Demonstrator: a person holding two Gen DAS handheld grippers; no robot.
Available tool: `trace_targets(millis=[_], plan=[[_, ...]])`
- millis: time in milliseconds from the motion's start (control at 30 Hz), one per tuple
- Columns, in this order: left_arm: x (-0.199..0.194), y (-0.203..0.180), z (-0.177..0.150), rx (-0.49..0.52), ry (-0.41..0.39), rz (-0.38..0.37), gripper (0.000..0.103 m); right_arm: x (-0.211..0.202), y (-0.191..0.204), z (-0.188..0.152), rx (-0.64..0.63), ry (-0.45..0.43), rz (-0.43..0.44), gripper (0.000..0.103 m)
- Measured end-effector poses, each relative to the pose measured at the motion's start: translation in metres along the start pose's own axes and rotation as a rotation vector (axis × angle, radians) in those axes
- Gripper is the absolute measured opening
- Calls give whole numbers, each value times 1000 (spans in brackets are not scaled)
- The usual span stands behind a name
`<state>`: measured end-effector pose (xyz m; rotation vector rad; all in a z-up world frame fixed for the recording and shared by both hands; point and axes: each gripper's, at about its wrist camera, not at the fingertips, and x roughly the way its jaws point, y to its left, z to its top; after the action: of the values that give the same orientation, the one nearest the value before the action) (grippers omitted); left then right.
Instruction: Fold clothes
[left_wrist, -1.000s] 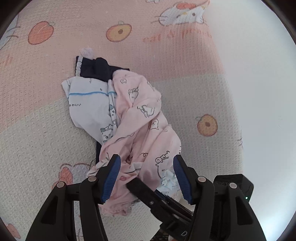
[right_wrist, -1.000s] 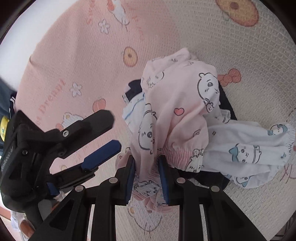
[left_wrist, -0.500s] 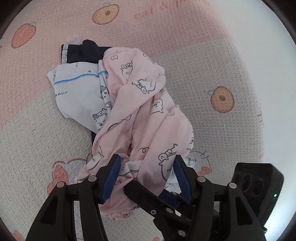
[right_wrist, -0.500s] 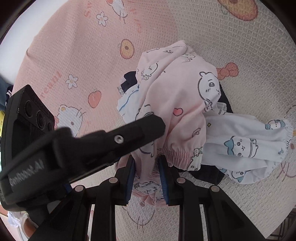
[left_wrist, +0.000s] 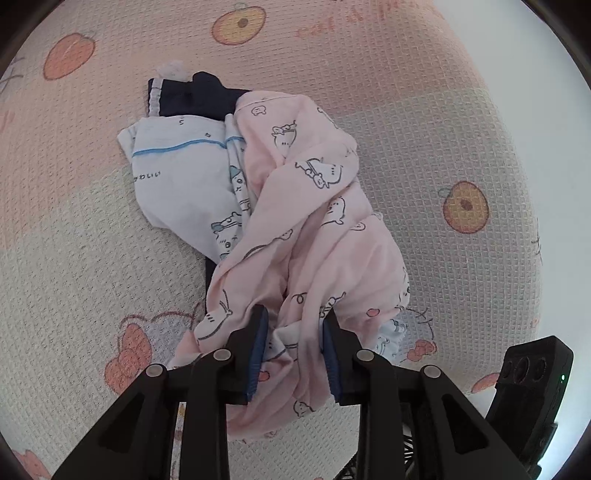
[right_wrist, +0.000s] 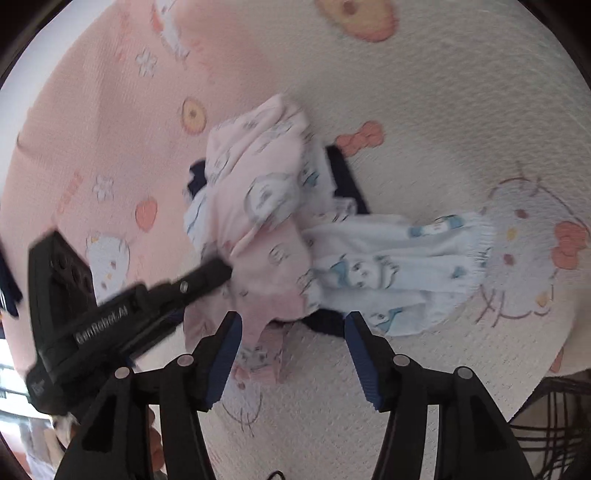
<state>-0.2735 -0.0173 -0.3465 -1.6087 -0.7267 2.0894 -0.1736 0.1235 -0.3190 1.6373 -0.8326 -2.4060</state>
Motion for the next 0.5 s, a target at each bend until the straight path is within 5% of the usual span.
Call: trace_targets(millis=[167, 367, 500], plan=[[1, 0, 0, -1, 8, 5, 26, 0, -14, 10, 140, -109, 79, 62], [-1, 10, -1, -21, 16, 15, 26, 31, 14, 15, 161, -197, 43, 63], [-3, 12, -3, -22, 19, 27, 26, 44, 25, 12, 154, -217, 108, 62]])
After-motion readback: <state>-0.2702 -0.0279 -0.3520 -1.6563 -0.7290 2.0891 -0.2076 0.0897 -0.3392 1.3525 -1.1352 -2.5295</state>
